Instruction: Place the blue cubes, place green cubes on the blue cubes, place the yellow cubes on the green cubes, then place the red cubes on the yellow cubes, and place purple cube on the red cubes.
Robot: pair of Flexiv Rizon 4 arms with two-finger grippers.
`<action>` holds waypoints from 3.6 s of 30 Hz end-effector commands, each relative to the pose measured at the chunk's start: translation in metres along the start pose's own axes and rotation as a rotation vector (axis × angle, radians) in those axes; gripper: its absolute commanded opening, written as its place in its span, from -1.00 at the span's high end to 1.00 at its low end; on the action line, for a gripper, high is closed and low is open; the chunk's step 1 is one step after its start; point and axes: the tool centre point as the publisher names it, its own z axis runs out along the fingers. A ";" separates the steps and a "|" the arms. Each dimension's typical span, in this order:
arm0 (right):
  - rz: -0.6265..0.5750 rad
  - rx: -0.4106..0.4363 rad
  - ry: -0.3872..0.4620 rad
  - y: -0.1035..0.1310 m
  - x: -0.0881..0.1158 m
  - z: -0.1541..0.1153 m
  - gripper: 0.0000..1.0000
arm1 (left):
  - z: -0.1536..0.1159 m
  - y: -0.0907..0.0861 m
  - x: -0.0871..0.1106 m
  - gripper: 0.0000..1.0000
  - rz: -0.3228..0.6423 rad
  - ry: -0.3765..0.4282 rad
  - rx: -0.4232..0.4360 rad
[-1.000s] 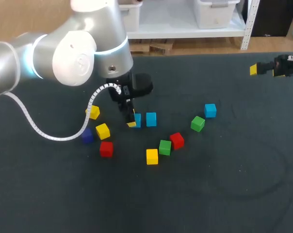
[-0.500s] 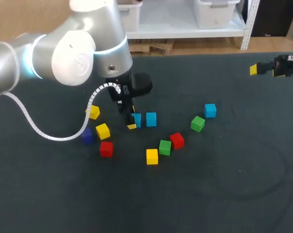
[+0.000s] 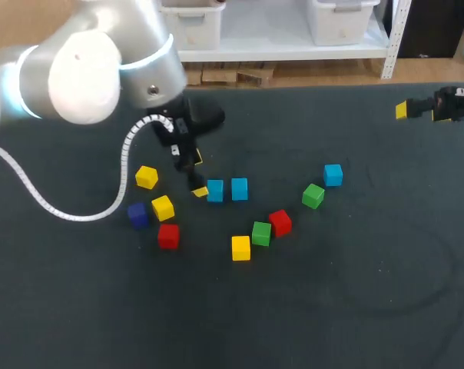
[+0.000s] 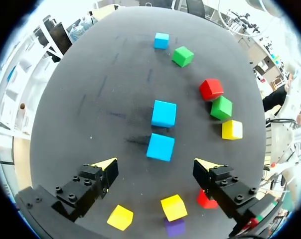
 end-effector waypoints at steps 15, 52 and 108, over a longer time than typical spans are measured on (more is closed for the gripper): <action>0.000 0.003 -0.001 0.001 0.000 0.000 -1.00 | -0.063 -0.020 0.039 -1.00 0.025 -0.143 -0.029; -0.688 -0.281 0.184 0.102 -0.024 0.047 -1.00 | -0.081 -0.020 0.029 -1.00 -0.035 -0.175 -0.012; -1.540 -0.928 0.784 0.082 -0.025 0.068 -1.00 | -0.081 -0.020 0.029 -1.00 -0.035 -0.175 -0.012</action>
